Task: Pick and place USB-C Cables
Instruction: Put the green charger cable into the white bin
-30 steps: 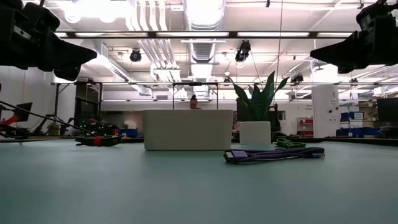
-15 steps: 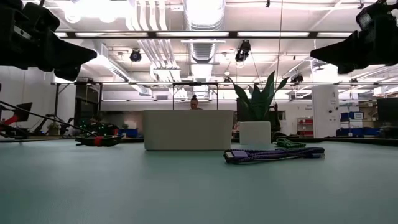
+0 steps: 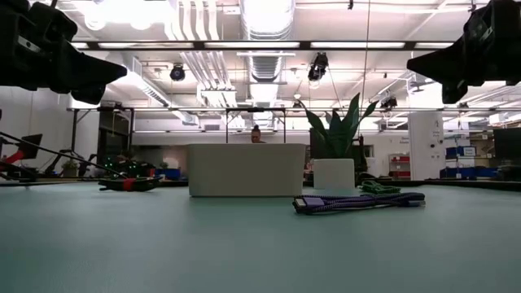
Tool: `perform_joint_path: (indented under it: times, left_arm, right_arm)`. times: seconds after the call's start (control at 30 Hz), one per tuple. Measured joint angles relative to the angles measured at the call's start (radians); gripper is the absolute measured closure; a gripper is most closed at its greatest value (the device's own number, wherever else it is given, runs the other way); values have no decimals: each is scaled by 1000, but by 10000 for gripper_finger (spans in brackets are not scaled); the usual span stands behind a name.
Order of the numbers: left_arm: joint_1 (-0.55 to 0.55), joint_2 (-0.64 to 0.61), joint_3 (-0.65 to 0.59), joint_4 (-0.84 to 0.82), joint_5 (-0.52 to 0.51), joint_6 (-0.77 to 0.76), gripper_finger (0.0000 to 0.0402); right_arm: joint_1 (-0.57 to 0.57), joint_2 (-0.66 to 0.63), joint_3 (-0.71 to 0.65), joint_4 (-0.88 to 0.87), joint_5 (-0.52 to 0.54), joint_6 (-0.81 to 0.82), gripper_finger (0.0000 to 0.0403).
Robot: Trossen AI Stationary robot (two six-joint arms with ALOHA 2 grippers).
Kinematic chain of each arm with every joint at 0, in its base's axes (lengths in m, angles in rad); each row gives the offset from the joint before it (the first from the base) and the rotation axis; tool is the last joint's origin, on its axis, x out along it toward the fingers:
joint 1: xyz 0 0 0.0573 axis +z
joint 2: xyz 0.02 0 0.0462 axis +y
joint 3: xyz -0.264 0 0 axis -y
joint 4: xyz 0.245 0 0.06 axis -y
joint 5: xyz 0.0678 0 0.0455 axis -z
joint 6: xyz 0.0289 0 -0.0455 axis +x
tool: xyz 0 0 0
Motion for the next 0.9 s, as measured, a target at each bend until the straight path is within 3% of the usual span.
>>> perform_joint_path:
  times: [0.13, 0.73, 0.9]
  left_arm:
    - [0, 0, 0, 10, -8, 0, 395]
    - [0, 0, 0, 16, -20, -9, 395]
    - [0, 0, 0, 24, -31, -36, 395]
  right_arm:
    - [0, 0, 0, 8, 2, 63, 394]
    - [0, 12, 0, 122, 26, 23, 394]
    - [0, 41, 0, 244, 15, 2, 394]
